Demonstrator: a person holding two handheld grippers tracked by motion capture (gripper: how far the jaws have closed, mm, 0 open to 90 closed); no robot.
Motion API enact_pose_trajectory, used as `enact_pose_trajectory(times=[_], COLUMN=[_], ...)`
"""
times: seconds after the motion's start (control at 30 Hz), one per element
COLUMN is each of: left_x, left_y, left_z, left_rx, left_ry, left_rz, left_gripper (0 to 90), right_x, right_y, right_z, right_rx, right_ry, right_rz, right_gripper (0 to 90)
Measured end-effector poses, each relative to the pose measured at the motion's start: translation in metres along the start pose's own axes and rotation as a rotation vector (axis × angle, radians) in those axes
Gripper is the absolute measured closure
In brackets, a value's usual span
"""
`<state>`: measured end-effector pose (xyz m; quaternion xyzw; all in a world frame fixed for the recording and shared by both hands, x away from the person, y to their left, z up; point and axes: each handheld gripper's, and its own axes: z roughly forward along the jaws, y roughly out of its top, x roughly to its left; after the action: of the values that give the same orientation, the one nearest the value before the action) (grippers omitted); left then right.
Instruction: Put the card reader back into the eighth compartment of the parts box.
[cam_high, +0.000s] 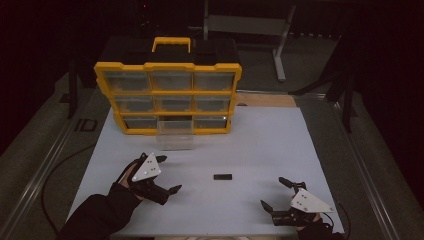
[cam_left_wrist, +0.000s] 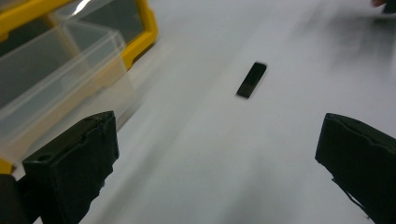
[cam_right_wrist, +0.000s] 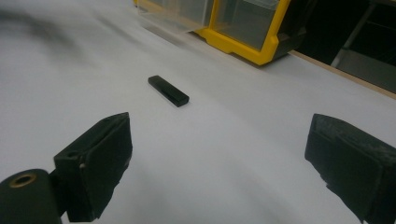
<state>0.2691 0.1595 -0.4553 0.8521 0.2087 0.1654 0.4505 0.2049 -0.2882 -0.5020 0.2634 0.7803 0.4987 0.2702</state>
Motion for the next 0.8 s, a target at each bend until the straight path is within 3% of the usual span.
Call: enact_pose_trajectory(times=[0.8], left_x=[0.007], left_y=[0.045], left_z=[0.008], left_rx=[0.015], left_ry=[-0.055], left_rz=[0.065], left_gripper=[0.0], right_x=[0.001], right_y=[0.000], right_z=[-0.001], right_rx=[0.000], right_ry=[0.001], right_rz=[0.002], right_gripper=[7.4])
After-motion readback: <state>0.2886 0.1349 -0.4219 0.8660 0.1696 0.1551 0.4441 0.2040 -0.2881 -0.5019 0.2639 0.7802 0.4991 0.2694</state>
